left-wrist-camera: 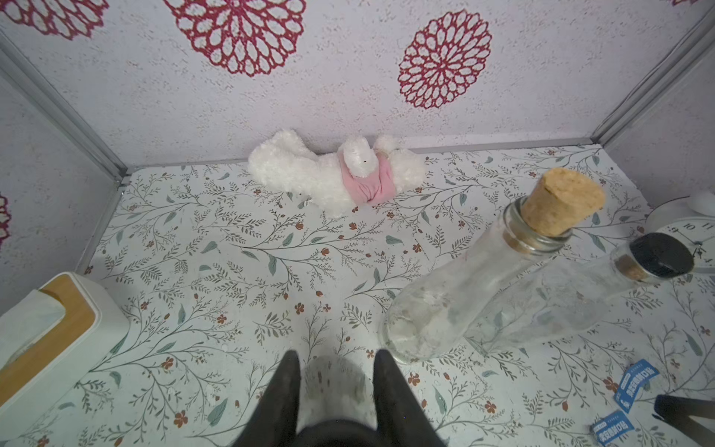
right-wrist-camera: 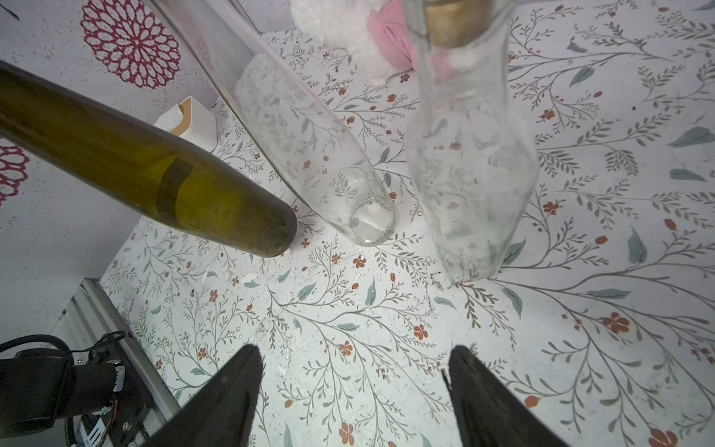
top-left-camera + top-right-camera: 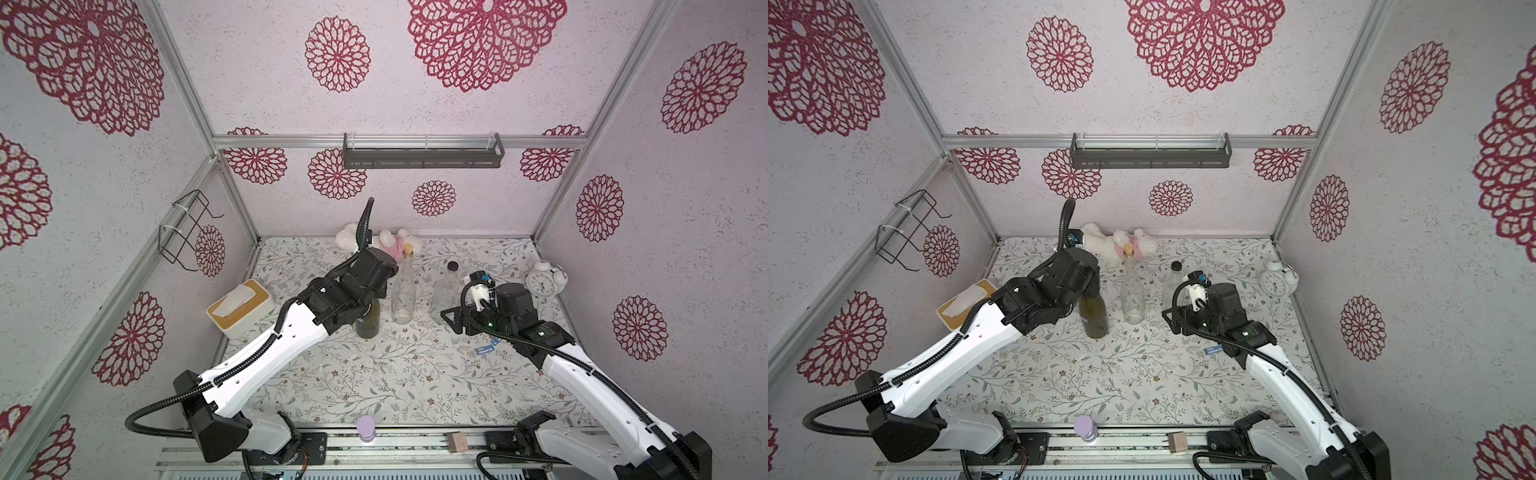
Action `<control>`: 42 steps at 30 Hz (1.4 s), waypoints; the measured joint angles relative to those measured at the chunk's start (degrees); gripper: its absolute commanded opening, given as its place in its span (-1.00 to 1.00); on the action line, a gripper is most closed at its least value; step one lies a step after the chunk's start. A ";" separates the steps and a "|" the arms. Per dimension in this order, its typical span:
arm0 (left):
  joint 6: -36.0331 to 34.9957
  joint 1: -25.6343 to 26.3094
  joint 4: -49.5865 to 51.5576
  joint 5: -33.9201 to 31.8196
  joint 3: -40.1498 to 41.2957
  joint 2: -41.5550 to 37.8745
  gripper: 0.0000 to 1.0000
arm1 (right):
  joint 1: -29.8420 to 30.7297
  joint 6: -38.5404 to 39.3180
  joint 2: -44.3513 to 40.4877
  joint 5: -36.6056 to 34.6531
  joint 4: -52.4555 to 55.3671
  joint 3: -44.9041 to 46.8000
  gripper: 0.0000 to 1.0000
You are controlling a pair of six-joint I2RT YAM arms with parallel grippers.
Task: Remove the label from the bottle
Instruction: Adjust the bottle at the center of the board.
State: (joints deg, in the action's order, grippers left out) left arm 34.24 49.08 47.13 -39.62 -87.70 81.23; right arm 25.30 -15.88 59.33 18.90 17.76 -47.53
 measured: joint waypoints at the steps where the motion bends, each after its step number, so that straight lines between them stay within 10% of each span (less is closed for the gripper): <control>1: 1.31 0.90 0.28 -1.33 0.17 0.00 -1.00 | 0.02 0.04 0.37 0.33 -0.02 -0.17 0.57; 17: 15.85 7.17 1.64 -8.59 5.29 0.87 -0.82 | 0.96 1.36 5.03 3.93 -1.31 -1.86 0.57; 42: 12.55 7.69 -4.66 -6.54 5.38 0.15 0.80 | 1.53 1.36 5.18 3.54 -1.55 -1.86 0.57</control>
State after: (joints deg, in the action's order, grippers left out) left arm 46.78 56.77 42.48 -46.15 -82.32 81.38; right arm 26.83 -14.52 64.51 22.44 16.21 -49.39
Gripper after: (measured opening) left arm 0.850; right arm 0.783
